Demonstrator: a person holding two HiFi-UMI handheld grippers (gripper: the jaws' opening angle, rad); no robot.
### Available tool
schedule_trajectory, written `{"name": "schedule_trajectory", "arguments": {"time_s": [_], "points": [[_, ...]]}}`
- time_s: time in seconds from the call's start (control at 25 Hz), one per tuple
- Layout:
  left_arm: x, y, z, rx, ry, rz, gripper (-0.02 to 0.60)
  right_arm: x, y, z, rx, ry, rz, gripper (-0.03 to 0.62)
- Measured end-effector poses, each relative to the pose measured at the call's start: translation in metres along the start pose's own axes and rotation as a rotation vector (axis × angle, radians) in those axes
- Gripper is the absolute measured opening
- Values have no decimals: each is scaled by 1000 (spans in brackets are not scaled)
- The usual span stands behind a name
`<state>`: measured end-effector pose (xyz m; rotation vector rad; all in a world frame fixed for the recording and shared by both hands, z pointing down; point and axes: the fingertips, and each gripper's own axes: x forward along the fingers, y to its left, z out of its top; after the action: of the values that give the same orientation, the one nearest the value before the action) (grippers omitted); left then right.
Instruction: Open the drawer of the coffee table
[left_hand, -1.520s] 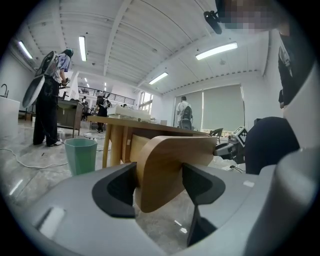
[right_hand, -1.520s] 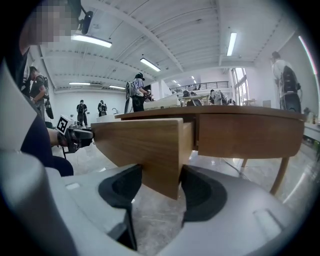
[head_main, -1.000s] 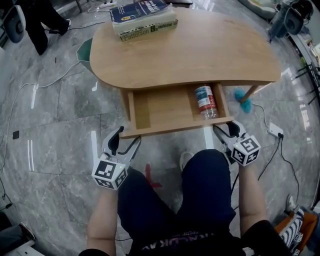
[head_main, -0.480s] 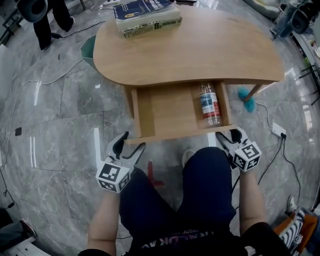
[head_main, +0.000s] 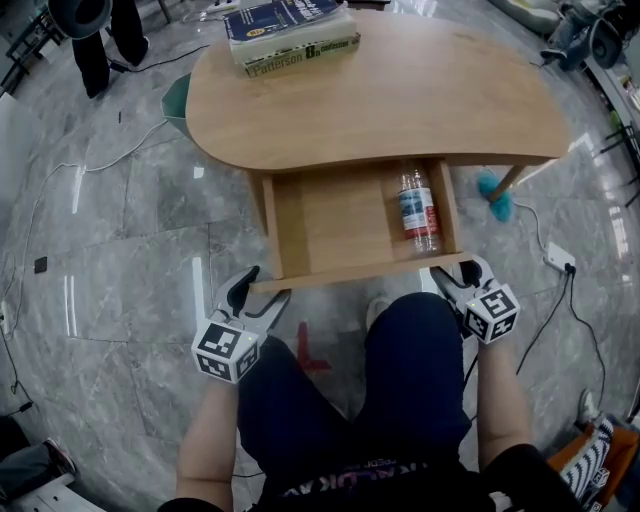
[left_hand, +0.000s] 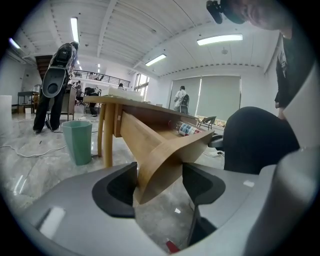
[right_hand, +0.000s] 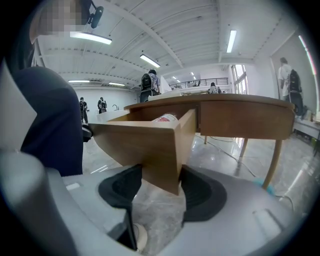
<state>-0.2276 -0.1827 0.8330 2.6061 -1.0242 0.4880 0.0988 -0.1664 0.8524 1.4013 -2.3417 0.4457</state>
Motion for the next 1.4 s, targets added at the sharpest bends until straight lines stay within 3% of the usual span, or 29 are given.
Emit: {"name": "schedule_trajectory", "arguments": {"time_s": [0.4, 0.56, 0.64, 0.72, 0.76, 0.84, 1.0, 1.08, 1.2, 1.32, 1.4], "points": [[-8, 6, 3, 4, -16, 3, 285, -9, 3, -1, 24, -12, 49, 236], [-36, 9, 5, 2, -30, 21, 224, -37, 5, 16, 46, -60, 87, 225], [-52, 9, 11, 0, -62, 42, 179, -54, 5, 34, 58, -104, 95, 202], [-64, 8, 23, -3, -105, 61, 51, -68, 1, 53, 60, -142, 72, 98], [-67, 8, 30, 0, -125, 65, 6, -72, -5, 60, 44, -145, 46, 3], [-65, 4, 45, 19, -156, 58, 6, -70, -12, 78, 14, -148, 17, 2], [-56, -2, 66, 44, -132, 77, 6, -41, 4, 135, -5, -203, 123, 2], [-54, -7, 80, 19, -119, 90, 6, -28, 15, 158, 11, -208, 196, 2], [-61, -22, 114, -42, -96, 103, 6, -20, 28, 180, -5, -118, 277, 2], [-81, -54, 165, -50, -73, 93, 6, -36, 51, 215, -51, -24, 344, 2], [-98, -83, 199, -65, -41, 62, 6, -59, 70, 245, -26, 20, 385, 2]]}}
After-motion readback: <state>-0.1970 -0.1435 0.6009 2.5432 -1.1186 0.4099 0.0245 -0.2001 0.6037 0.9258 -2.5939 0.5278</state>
